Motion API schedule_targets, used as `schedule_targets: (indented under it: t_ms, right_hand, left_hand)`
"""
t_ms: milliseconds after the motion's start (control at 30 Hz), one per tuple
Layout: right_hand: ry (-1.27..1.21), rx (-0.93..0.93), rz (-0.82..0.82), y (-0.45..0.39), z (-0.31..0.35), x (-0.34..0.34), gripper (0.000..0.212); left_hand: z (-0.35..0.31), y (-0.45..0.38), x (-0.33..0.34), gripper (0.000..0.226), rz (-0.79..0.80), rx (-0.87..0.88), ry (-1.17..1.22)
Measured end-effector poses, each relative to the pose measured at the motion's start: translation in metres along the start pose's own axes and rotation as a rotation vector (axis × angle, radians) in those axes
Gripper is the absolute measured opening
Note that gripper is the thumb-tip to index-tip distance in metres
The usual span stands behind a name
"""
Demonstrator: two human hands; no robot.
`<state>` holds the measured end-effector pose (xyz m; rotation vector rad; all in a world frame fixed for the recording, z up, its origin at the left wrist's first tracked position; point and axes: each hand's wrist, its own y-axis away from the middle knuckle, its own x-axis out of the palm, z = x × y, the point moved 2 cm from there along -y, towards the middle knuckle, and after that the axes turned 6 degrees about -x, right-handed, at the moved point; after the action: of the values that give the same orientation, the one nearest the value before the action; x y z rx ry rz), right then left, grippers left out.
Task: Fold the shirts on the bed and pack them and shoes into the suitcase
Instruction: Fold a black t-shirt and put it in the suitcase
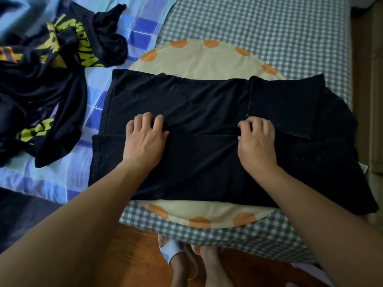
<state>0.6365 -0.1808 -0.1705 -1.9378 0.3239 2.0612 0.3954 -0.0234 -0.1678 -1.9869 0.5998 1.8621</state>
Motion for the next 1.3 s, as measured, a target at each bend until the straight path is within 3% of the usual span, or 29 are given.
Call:
schedule_targets:
  t_ms: [100, 233, 300, 367, 433, 567, 700, 900, 967, 1133, 1300]
  right_hand:
    - [-0.076, -0.142, -0.074, 0.031, 0.027, -0.009, 0.041]
    - [-0.083, -0.207, 0.271, 0.094, 0.040, 0.013, 0.057]
    - [-0.058, -0.195, 0.345, 0.103, 0.036, 0.022, 0.064]
    - [-0.055, -0.184, 0.361, 0.101, 0.036, 0.025, 0.068]
    - [-0.048, -0.189, 0.359, 0.101, 0.037, 0.025, 0.071]
    - [-0.031, -0.186, 0.377, 0.101, 0.035, 0.024, 0.074]
    - [-0.016, -0.165, 0.379, 0.100, 0.037, 0.025, 0.072]
    - [0.013, -0.153, 0.386, 0.100, 0.039, 0.027, 0.072]
    - [0.031, -0.155, 0.384, 0.100, 0.040, 0.028, 0.072]
    - [0.052, -0.151, 0.396, 0.101, 0.041, 0.030, 0.072]
    - [-0.005, -0.168, 0.393, 0.100, 0.042, 0.023, 0.076]
  left_hand:
    - [0.017, 0.047, -0.013, 0.044, -0.070, -0.142, 0.138]
    - [0.069, 0.112, -0.005, 0.054, 0.023, -0.515, 0.244]
    - [0.093, 0.109, -0.001, 0.060, 0.031, -0.616, 0.288]
    - [0.108, 0.085, -0.003, 0.063, -0.031, -0.579, 0.297]
    - [0.116, 0.052, -0.006, 0.058, -0.064, -0.418, 0.264]
    - [0.134, -0.004, -0.012, 0.023, 0.091, -0.192, 0.080]
    - [0.154, -0.032, -0.033, 0.024, 0.044, -0.350, 0.149]
    - [0.130, 0.036, -0.018, 0.043, 0.128, -0.280, 0.206]
    - [0.140, 0.033, -0.015, 0.037, 0.117, -0.306, 0.229]
    - [0.157, -0.019, -0.019, 0.020, 0.278, -0.247, 0.269]
    - [0.131, 0.027, -0.026, 0.038, 0.113, -0.672, 0.474]
